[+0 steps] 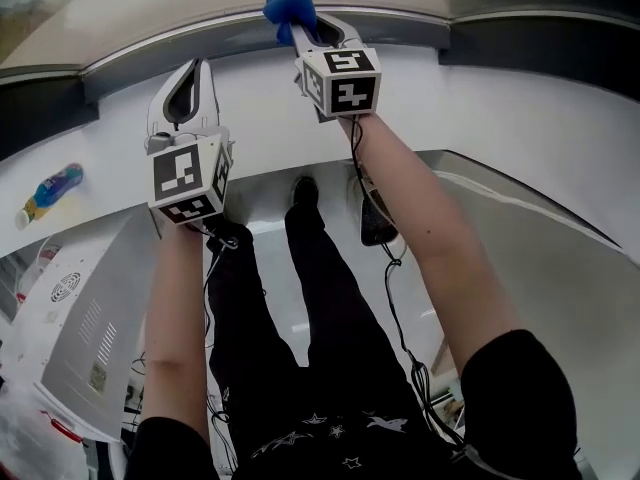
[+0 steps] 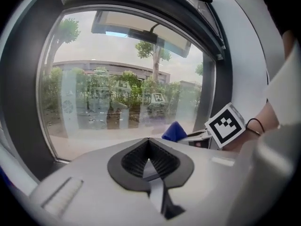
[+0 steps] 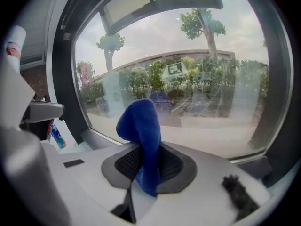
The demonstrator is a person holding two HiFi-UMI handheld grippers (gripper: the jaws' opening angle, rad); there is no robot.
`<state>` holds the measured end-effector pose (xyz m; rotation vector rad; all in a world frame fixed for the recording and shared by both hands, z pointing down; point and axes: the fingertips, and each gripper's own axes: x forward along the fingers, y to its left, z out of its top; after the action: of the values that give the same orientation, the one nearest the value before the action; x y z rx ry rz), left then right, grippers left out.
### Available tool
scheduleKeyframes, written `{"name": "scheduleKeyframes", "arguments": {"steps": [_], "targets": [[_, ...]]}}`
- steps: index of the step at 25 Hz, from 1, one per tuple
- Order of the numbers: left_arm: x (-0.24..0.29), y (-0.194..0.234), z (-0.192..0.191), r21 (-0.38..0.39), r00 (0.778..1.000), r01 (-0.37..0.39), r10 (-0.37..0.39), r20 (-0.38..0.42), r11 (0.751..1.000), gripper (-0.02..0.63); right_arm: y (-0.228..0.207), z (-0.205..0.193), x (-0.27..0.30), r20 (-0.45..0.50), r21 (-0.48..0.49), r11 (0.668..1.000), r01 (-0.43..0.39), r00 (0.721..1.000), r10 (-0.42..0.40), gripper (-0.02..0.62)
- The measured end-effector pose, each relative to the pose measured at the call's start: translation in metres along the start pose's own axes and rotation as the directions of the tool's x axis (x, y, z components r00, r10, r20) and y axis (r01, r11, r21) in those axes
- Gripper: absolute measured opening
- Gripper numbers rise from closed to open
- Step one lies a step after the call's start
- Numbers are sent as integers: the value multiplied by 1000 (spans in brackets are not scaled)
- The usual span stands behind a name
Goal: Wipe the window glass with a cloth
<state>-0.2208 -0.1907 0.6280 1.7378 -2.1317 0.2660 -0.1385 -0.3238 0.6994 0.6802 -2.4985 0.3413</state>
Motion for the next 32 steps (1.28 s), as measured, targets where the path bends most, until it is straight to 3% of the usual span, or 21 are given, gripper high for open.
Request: {"name": "scheduleKeyframes", "arguments": {"steps": [9,21,27,29,32], "targets": [[56,-104,3,49,992,121,-120,-28,991,6,-139,-30,-49,-12,100,980,174,985,-174,77],[94,-189,8,107,973,227,-222,-59,968,6,-270,-64,-107,-66,274,878,392,919,-389,77],[86,-184,13,117,970,242,-236,-63,963,6,-299,-71,-130,-94,403,779,480,869,-487,77],[82,-178,15,120,969,245,-239,-59,962,6,-295,-66,-135,-90,407,771,490,861,-500,77],[74,-164,17,115,970,241,-237,-50,964,6,-273,-64,-136,-92,386,787,482,869,-487,77]]}}
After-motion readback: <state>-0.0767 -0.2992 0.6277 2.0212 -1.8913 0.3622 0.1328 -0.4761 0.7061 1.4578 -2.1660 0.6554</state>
